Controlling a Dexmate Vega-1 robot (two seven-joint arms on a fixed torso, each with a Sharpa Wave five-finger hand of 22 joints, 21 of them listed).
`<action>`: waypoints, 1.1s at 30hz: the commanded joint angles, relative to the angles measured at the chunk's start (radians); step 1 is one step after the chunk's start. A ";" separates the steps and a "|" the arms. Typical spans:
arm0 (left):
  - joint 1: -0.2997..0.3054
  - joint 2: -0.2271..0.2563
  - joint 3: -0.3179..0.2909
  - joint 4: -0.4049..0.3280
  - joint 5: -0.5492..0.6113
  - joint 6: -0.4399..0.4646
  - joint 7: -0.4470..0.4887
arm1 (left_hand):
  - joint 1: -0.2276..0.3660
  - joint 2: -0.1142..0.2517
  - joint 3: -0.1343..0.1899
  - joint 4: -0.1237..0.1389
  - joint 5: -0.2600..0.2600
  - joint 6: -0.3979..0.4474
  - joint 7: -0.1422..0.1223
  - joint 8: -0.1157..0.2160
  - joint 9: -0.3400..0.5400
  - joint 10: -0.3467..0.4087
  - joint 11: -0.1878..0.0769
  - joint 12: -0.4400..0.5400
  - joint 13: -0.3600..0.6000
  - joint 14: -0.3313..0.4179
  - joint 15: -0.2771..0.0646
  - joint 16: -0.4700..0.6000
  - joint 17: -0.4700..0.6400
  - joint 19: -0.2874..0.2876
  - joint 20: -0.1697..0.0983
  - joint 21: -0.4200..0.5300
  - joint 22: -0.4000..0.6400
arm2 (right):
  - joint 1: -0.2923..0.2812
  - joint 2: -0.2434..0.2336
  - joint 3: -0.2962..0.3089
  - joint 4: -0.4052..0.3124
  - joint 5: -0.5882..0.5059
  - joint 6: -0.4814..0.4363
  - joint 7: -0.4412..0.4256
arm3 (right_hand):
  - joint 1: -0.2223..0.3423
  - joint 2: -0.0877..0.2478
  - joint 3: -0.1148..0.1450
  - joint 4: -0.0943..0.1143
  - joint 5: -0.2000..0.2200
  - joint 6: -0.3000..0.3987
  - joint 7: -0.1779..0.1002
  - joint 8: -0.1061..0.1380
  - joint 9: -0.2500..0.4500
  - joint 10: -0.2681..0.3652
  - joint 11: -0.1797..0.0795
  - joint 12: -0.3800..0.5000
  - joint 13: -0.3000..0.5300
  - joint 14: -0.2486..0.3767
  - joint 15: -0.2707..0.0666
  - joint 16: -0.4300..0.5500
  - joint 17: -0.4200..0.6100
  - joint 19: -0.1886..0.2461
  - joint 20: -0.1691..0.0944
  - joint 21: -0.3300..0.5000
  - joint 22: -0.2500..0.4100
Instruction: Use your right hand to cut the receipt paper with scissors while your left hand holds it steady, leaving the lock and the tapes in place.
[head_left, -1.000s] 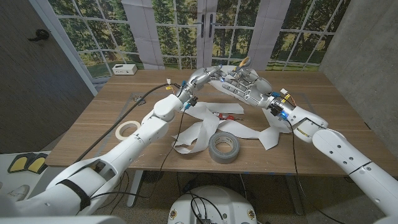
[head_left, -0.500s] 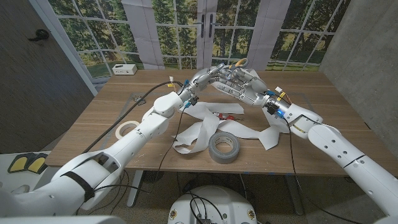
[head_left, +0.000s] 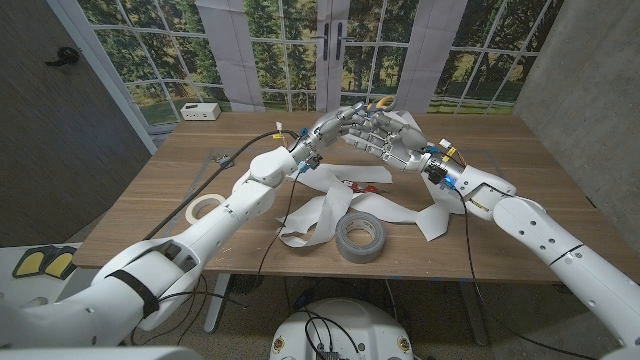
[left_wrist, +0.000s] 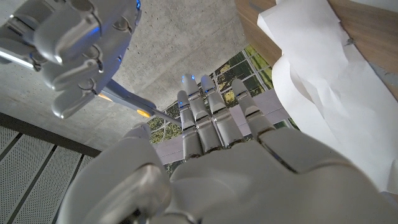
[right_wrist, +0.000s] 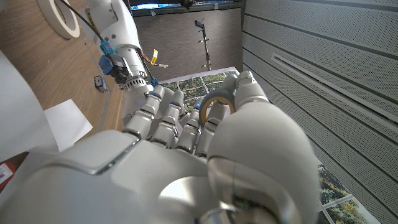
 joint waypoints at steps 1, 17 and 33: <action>-0.013 -0.025 0.003 0.037 -0.021 -0.022 -0.046 | -0.007 0.001 0.002 -0.007 0.004 -0.019 0.002 -0.011 0.004 -0.002 0.005 -0.004 0.003 -0.007 -0.045 0.001 0.003 0.000 0.004 -0.002 0.003 | 0.013 -0.012 -0.009 0.008 -0.013 -0.005 0.025 | 0.014 0.001 -0.003 -0.002 -0.001 -0.003 0.003 0.008 0.001 0.006 0.009 0.000 0.002 -0.001 -0.129 0.004 0.002 -0.003 -0.001 0.004 0.006; 0.018 -0.124 -0.042 0.117 -0.167 -0.089 -0.137 | 0.055 0.032 0.067 -0.080 0.002 0.072 -0.078 -0.016 0.013 0.001 -0.027 -0.037 0.009 -0.030 -0.069 0.003 -0.003 -0.013 0.006 -0.038 0.004 | 0.019 -0.022 -0.018 0.011 -0.036 -0.010 0.008 | 0.017 0.000 -0.006 -0.003 -0.001 -0.006 0.006 0.015 -0.002 0.008 0.012 -0.002 0.001 0.000 -0.129 0.007 0.003 -0.003 -0.003 0.005 0.006; 0.034 -0.149 -0.066 0.079 -0.377 0.251 -0.307 | 0.070 0.049 0.105 -0.116 0.003 0.019 -0.029 -0.061 0.019 0.013 -0.024 -0.061 0.002 -0.046 -0.078 0.007 -0.001 -0.024 0.012 -0.063 0.005 | 0.022 -0.089 -0.023 -0.016 -0.099 -0.030 -0.050 | 0.031 0.005 -0.003 -0.008 0.000 -0.008 0.024 0.023 -0.006 0.014 0.029 -0.002 0.001 0.011 -0.121 0.012 0.003 -0.001 -0.002 0.007 0.006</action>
